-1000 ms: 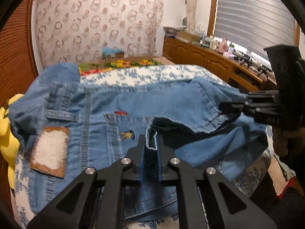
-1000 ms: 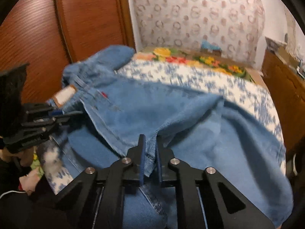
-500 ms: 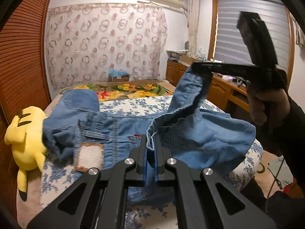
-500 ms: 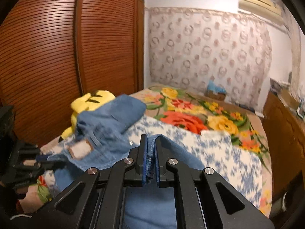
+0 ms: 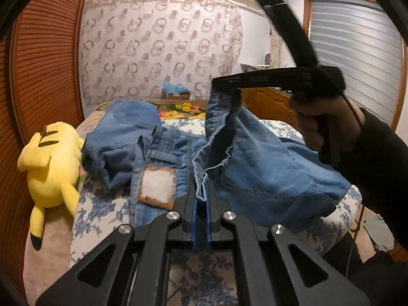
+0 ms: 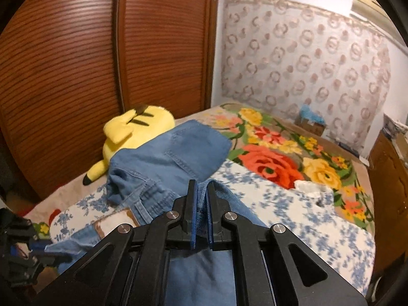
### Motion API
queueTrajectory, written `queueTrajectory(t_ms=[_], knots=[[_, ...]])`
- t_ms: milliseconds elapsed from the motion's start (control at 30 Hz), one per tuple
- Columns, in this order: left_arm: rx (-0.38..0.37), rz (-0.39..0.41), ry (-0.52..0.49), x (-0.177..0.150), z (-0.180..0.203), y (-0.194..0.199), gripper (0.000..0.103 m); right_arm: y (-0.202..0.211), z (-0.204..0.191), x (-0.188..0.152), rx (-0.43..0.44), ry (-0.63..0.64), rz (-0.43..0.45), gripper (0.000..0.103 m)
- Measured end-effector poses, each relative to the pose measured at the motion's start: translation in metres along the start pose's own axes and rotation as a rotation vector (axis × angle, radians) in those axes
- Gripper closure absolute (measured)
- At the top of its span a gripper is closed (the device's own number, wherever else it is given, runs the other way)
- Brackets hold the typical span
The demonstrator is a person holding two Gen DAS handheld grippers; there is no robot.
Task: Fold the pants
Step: 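Hold the waistband with the left gripper while the right gripper folds the leg over it, then open both grippers to release the folded jeans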
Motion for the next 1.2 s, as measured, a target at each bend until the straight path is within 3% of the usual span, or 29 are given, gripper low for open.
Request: queueTrajectory(t_ms=[267, 633, 667, 700, 767, 933, 1200], knots=[[0.007, -0.023, 0.037, -0.023, -0.017, 0.003, 0.101, -0.043, -0.031, 0.011, 0.051, 0.027, -0.048, 0.099], [0.028, -0.047, 0.077, -0.031, -0.035, 0.005, 0.099, -0.072, -0.061, 0.025, 0.048, 0.063, -0.074, 0.097], [0.024, -0.050, 0.084, -0.031, -0.036, 0.005, 0.096, -0.071, -0.061, 0.024, 0.052, 0.061, -0.077, 0.089], [0.028, -0.050, 0.087, -0.031, -0.037, 0.006, 0.094, -0.069, -0.060, 0.023, 0.052, 0.059, -0.072, 0.072], [0.051, -0.042, 0.083, -0.029, -0.037, 0.008, 0.088, -0.060, -0.057, 0.022, 0.047, 0.056, -0.051, 0.061], [0.058, -0.025, 0.064, -0.023, -0.034, 0.014, 0.076, -0.035, -0.045, 0.007, 0.042, 0.040, -0.031, 0.056], [0.061, -0.077, 0.041, -0.017, -0.026, -0.013, 0.075, -0.008, -0.014, -0.058, 0.011, -0.028, -0.055, 0.051]])
Point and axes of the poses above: each gripper's, at about its wrist camera, not at the fingertips, and y roughly against the way its jaws point, z to its right, x to its top, the point moved 4 cm from there along -y, roughly the way its jaws point, and after that the axes turned 11 degrees about -z, right-handed, at the moved point
